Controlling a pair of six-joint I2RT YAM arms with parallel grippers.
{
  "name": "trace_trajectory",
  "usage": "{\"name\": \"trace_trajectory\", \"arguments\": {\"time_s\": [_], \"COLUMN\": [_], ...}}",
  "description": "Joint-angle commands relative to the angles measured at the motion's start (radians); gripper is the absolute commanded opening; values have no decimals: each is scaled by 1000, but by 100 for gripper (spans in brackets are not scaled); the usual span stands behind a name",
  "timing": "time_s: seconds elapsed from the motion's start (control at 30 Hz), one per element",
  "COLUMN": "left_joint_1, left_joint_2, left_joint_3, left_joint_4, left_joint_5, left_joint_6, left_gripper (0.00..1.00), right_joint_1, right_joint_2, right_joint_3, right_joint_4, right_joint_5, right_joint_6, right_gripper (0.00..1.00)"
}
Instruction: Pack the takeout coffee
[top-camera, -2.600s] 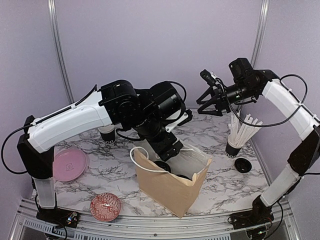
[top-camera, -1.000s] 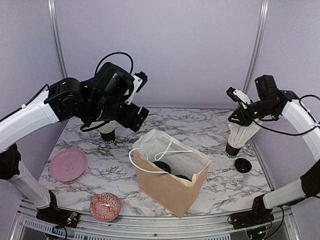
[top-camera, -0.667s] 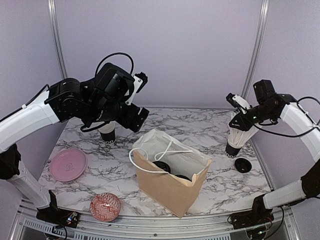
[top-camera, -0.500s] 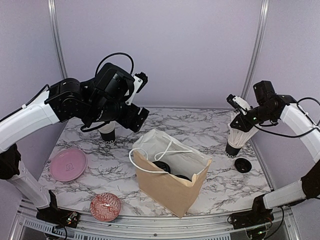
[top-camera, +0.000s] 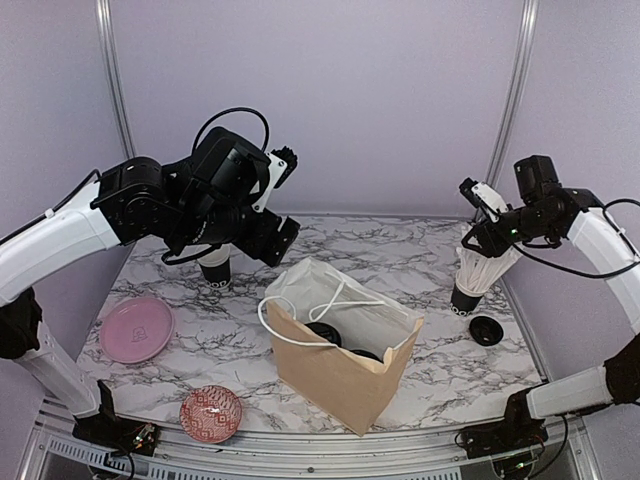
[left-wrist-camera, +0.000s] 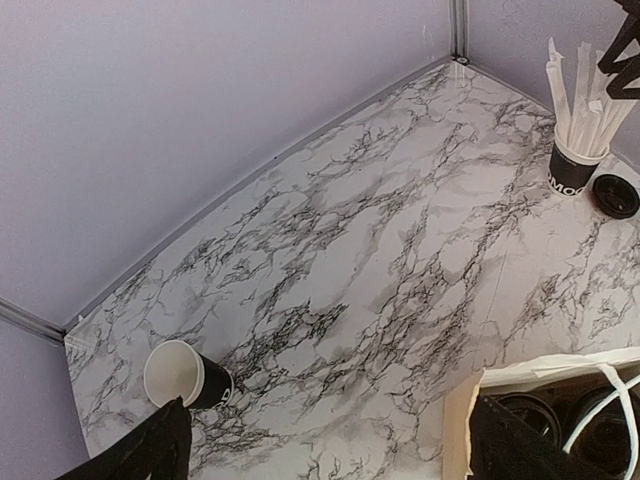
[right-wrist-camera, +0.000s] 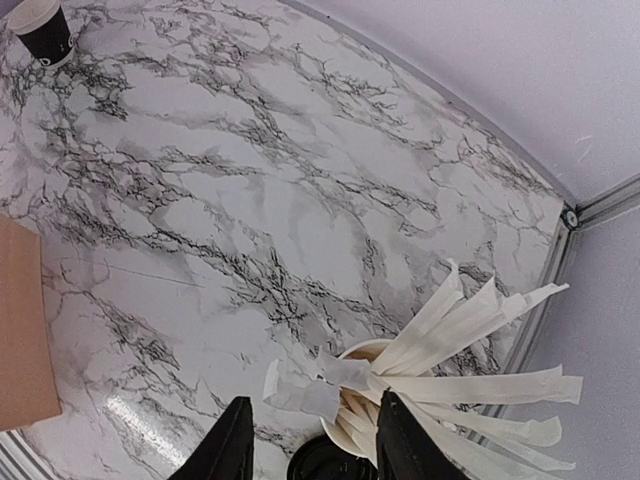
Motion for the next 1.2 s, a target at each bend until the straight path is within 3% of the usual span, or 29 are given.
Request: {"name": "trace_trajectory", "arguments": {"time_s": [0.0, 0.2, 0.33, 0.63, 0.83, 0.97, 1.17], "left_joint_1": [7, 7, 7, 7, 7, 7, 7], "left_joint_2": [-14, -16, -18, -20, -23, -22, -28], "left_joint_3": [-14, -17, -21, -31, -36, -32, -16], "left_joint_4": [23, 23, 24, 23, 23, 22, 21], "left_joint_5": [5, 9, 6, 7, 7, 2, -36], "left_joint_6": [-10, -9, -9, -11, -12, -5, 16], "left_gripper": [97, 97, 97, 97, 97, 97, 98], "right_joint_1": [-8, -8, -8, -8, -8, -8, -8], "right_joint_2": [1, 17, 31, 42, 20, -8, -55], "right_joint_3": [11, -8, -16, -33, -25, 17, 134], "right_joint_4": [30, 47, 54, 64, 64, 31, -71], "right_joint_5": [32, 28, 23, 34, 29, 6, -70], "right_joint_6": [5, 6, 6, 7, 7, 10, 7], "right_gripper": [42, 40, 28, 27, 5, 0, 0]}}
